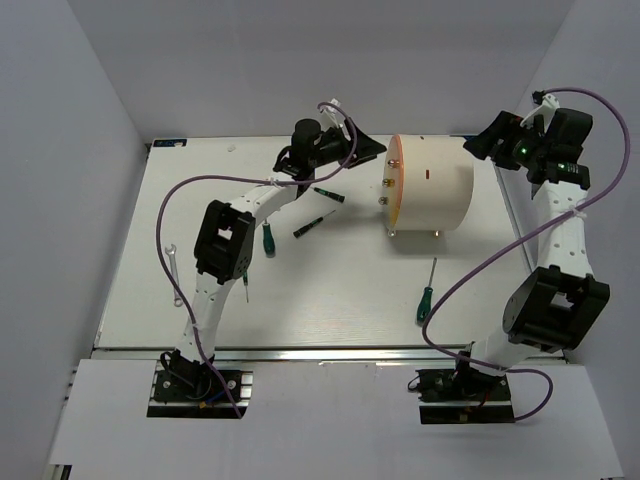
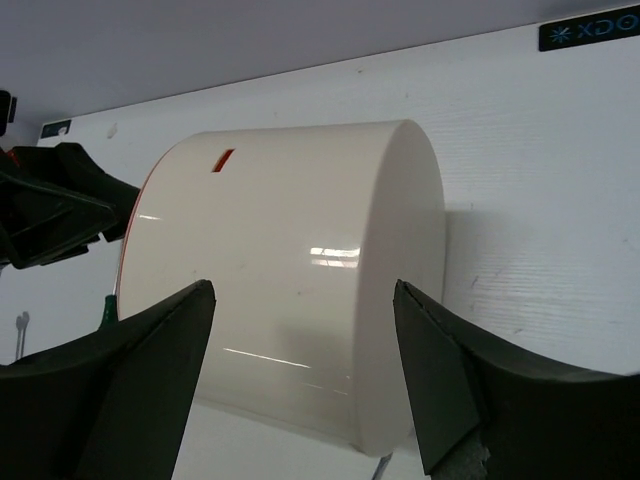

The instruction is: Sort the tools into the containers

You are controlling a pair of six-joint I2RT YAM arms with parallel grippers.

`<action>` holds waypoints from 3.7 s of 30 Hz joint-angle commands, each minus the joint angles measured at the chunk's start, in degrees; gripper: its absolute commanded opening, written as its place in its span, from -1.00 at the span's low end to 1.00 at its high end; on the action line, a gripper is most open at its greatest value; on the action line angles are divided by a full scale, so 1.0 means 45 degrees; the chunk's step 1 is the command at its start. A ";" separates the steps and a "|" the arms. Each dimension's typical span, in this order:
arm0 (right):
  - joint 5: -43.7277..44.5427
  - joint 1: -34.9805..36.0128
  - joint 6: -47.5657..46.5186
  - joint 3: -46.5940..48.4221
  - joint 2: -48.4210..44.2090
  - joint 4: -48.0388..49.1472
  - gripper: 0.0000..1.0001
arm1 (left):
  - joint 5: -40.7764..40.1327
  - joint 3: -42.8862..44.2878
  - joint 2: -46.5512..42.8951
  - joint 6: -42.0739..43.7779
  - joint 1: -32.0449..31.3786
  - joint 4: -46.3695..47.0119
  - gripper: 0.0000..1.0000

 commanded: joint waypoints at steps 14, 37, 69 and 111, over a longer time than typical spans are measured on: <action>-0.2367 -0.0045 0.0315 -0.0895 0.1370 0.2160 0.38 | 0.0790 0.0330 -0.0264 -0.0237 -0.0525 -0.0078 0.30; -0.2485 -0.0045 0.0316 -0.1696 0.1137 0.2493 0.29 | 0.0516 0.0486 0.0165 -0.0217 -0.0994 -0.0723 -0.05; -0.1567 -0.0064 -0.0485 -0.1521 0.1390 0.1947 0.28 | -0.0265 -0.5645 -0.4248 0.1228 0.0763 -0.0430 -0.83; -0.3268 0.2605 -1.1345 0.1213 -0.1559 -0.2760 -0.20 | -0.9639 -0.8651 -1.1238 0.6933 0.3069 -1.5214 0.06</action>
